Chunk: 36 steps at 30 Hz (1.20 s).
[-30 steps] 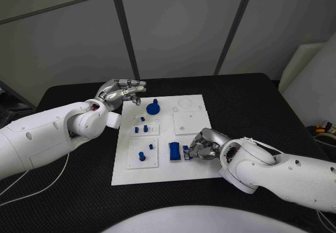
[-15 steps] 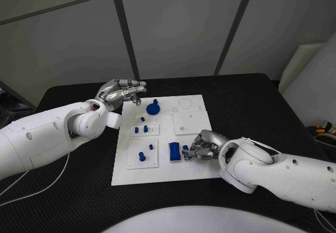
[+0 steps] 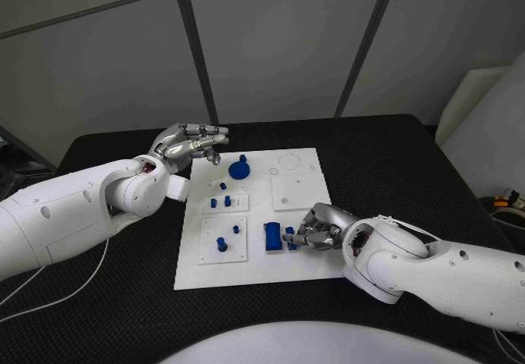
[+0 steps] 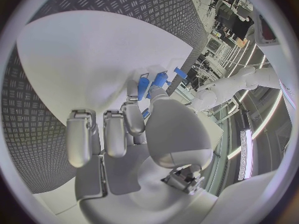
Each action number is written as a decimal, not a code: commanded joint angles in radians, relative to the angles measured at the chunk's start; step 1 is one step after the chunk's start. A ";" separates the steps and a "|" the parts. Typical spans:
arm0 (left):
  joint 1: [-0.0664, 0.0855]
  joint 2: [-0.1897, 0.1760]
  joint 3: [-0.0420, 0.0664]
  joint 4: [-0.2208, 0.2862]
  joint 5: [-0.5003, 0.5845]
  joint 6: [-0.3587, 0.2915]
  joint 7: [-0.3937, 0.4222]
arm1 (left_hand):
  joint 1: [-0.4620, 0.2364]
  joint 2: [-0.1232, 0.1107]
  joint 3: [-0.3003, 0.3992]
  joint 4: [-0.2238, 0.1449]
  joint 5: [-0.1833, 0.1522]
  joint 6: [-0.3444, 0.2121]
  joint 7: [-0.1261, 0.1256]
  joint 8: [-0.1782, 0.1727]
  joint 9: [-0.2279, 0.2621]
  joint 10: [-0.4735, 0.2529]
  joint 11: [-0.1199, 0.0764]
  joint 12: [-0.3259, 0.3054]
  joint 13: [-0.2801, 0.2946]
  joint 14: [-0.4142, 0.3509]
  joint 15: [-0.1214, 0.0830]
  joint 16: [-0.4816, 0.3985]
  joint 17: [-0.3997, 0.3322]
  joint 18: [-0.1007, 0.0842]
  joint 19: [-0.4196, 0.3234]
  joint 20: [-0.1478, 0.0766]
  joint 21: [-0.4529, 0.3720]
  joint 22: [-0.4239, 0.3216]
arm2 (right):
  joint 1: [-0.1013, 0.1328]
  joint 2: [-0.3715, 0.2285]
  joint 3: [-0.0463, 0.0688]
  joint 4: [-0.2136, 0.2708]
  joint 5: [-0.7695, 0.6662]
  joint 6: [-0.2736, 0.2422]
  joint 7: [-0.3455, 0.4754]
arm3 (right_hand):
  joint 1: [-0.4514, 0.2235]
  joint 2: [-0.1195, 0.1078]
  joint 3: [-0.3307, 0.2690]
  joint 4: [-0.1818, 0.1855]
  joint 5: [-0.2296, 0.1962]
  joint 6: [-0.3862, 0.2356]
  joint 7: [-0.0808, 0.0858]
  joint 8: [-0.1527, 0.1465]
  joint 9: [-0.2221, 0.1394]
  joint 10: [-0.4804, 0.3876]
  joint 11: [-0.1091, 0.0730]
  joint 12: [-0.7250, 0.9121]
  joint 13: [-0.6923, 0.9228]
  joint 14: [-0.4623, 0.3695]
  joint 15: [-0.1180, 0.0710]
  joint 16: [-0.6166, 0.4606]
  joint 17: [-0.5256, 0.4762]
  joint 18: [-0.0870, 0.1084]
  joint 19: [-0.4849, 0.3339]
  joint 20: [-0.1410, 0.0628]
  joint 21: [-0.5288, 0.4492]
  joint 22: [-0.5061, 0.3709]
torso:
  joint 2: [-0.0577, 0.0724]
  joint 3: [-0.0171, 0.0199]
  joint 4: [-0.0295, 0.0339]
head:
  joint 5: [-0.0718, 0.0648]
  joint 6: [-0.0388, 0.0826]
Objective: Assemble the parts on the task board
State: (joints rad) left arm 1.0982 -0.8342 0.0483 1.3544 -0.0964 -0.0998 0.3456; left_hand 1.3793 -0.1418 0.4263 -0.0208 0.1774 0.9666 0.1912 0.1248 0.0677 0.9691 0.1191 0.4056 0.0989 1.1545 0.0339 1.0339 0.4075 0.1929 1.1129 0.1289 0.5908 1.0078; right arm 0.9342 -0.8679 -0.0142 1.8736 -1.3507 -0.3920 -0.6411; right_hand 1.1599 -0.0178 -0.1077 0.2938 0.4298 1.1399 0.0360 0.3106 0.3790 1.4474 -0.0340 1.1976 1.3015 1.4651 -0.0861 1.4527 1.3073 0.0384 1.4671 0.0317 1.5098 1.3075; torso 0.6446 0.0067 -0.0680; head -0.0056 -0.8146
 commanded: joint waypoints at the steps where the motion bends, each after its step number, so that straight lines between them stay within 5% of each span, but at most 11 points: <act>1: 0.002 0.000 0.001 0.001 0.003 0.012 0.002 | -0.008 0.006 -0.005 0.002 0.006 -0.008 -0.001 0.003 0.001 -0.009 0.001 0.005 -0.001 -0.003 0.001 0.001 -0.002 -0.010 -0.001 0.003 -0.005 -0.001 | 0.001 -0.003 0.000 0.016 -0.018 -0.003 0.026 | -0.014 -0.002 -0.010 -0.001 -0.005 0.006 0.000 0.007 0.002 0.006 -0.001 0.004 0.002 0.070 -0.006 0.006 0.078 -0.019 0.050 -0.007 0.005 0.207 | 0.000 0.0002 -0.0011 | 0.001 0.000; 14: 0.002 0.001 0.001 0.000 0.003 0.012 0.002 | -0.008 0.006 -0.005 0.002 0.006 -0.008 -0.001 0.003 0.001 -0.009 0.001 0.005 -0.001 -0.003 0.001 0.001 -0.002 -0.010 -0.001 0.003 -0.005 -0.001 | 0.001 -0.028 0.000 0.026 -0.041 -0.004 0.025 | 0.016 -0.001 -0.010 -0.013 -0.007 0.005 -0.003 0.009 0.008 0.006 -0.003 0.004 0.003 0.070 -0.008 0.006 0.079 -0.019 0.051 -0.008 0.006 0.208 | 0.000 -0.0003 0.0003 | -0.003 0.002; 18: 0.002 0.001 0.001 0.000 0.003 0.012 0.002 | -0.008 0.006 -0.005 0.002 0.006 -0.008 -0.001 0.003 0.001 -0.009 0.001 0.005 -0.001 -0.003 0.001 0.001 -0.002 -0.010 -0.001 0.003 -0.005 -0.001 | 0.001 -0.031 0.000 0.023 -0.048 0.006 0.031 | 0.107 -0.009 0.003 -0.053 -0.052 0.001 -0.006 0.013 0.016 0.005 -0.006 0.002 0.004 0.070 -0.011 0.006 0.079 -0.019 0.051 -0.011 0.005 0.208 | 0.000 -0.0004 0.0013 | -0.003 0.001; 25: 0.002 0.001 0.001 0.000 0.003 0.012 0.001 | -0.008 0.006 -0.005 0.002 0.006 -0.008 -0.001 0.003 0.001 -0.009 0.001 0.005 -0.001 -0.003 0.001 0.001 -0.002 -0.010 -0.001 0.003 -0.005 -0.001 | 0.000 -0.018 0.000 0.006 -0.064 0.019 0.043 | 0.210 0.000 0.018 -0.099 -0.192 -0.003 -0.007 0.015 0.025 0.004 -0.008 -0.001 0.006 0.070 -0.012 0.006 0.080 -0.019 0.051 -0.013 0.005 0.209 | 0.001 -0.0003 0.0013 | -0.002 0.000; 36: 0.002 0.000 0.001 0.001 0.003 0.011 0.001 | -0.008 0.007 -0.006 0.002 0.007 -0.011 0.000 0.005 0.000 -0.012 0.002 0.008 -0.002 -0.005 0.002 0.002 -0.004 -0.010 0.000 0.004 -0.006 -0.003 | 0.000 -0.009 0.000 -0.015 -0.078 0.012 0.046 | 0.222 0.006 0.021 -0.103 -0.204 -0.003 -0.008 0.015 0.027 0.006 -0.008 0.001 0.008 0.070 -0.012 0.006 0.081 -0.020 0.052 -0.013 0.006 0.210 | 0.001 -0.0002 0.0000 | 0.000 -0.003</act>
State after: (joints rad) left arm 1.0982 -0.8342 0.0482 1.3536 -0.0964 -0.0988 0.3443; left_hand 1.3752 -0.1377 0.4263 -0.0208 0.1815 0.9592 0.1912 0.1248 0.0677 0.9637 0.1242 0.4104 0.0975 1.1545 0.0339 1.0339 0.4039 0.1930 1.1130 0.1289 0.5908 1.0060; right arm 0.9339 -0.8773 -0.0143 1.8585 -1.4120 -0.3812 -0.6076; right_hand 1.3651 -0.0165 -0.0866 0.1961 0.2294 1.1393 0.0322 0.3214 0.4051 1.4503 -0.0371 1.1990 1.3467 1.4650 -0.0925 1.4525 1.3078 0.0385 1.4671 0.0248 1.5098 1.3073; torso 0.6448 0.0062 -0.0668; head -0.0058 -0.8175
